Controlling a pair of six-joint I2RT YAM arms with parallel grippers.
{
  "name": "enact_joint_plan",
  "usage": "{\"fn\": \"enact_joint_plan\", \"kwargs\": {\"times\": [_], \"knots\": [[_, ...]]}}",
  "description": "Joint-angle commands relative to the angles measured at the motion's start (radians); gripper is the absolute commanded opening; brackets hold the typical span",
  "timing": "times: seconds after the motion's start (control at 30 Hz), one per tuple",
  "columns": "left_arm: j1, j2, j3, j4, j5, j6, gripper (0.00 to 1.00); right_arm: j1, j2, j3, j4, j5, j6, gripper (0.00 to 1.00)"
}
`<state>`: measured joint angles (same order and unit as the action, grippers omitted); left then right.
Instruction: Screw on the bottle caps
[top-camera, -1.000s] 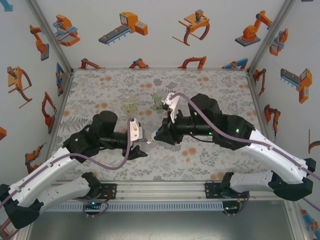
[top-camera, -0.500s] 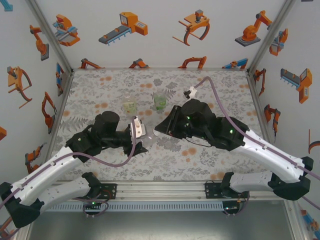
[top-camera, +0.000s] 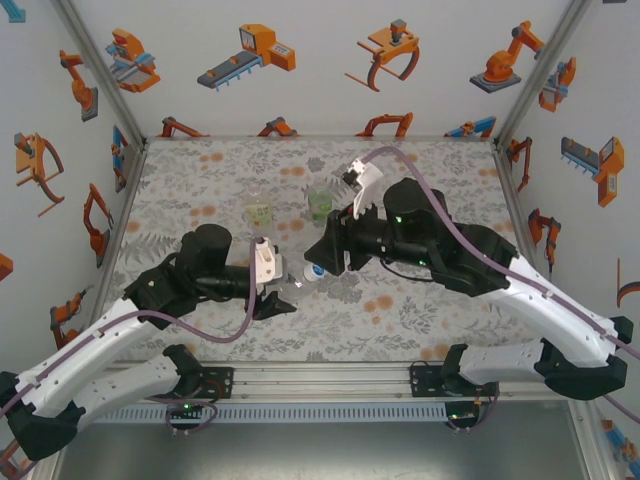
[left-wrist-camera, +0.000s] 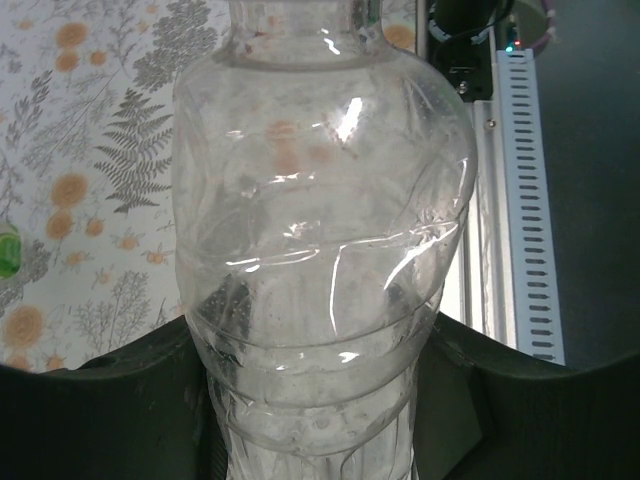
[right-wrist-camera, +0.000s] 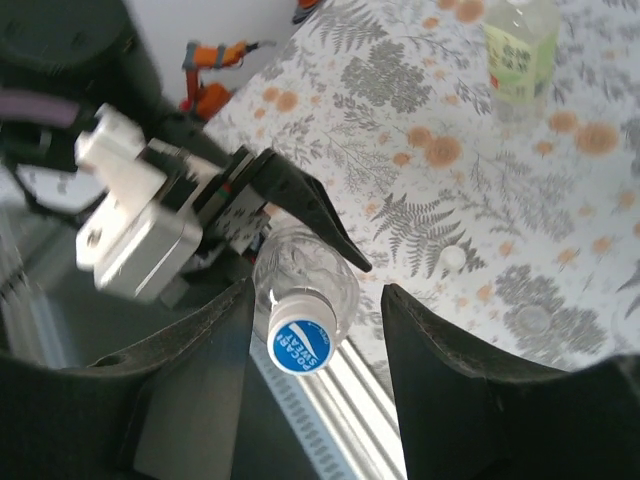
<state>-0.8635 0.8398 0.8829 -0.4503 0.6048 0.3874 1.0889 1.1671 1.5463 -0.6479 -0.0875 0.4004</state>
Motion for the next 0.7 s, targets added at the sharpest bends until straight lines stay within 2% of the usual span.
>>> {"fn": "enact_joint_plan", "kwargs": {"times": [0.0,0.23,0.47,0.67], "knots": [[-0.003,-0.012,0.030,-0.014,0.097,0.019,0.00,-0.003,-0.025,0.027,-0.013,-0.195,-0.343,0.51],[-0.003,-0.005,0.042,-0.023,0.138,0.010,0.00,-0.003,-0.030,0.022,-0.104,-0.459,-0.706,0.52],[-0.003,0.002,0.047,-0.029,0.148,0.010,0.00,-0.002,-0.022,0.001,-0.100,-0.452,-0.763,0.52],[-0.003,0.019,0.059,-0.028,0.152,0.015,0.00,-0.002,-0.014,-0.009,-0.075,-0.456,-0.764,0.48]]}}
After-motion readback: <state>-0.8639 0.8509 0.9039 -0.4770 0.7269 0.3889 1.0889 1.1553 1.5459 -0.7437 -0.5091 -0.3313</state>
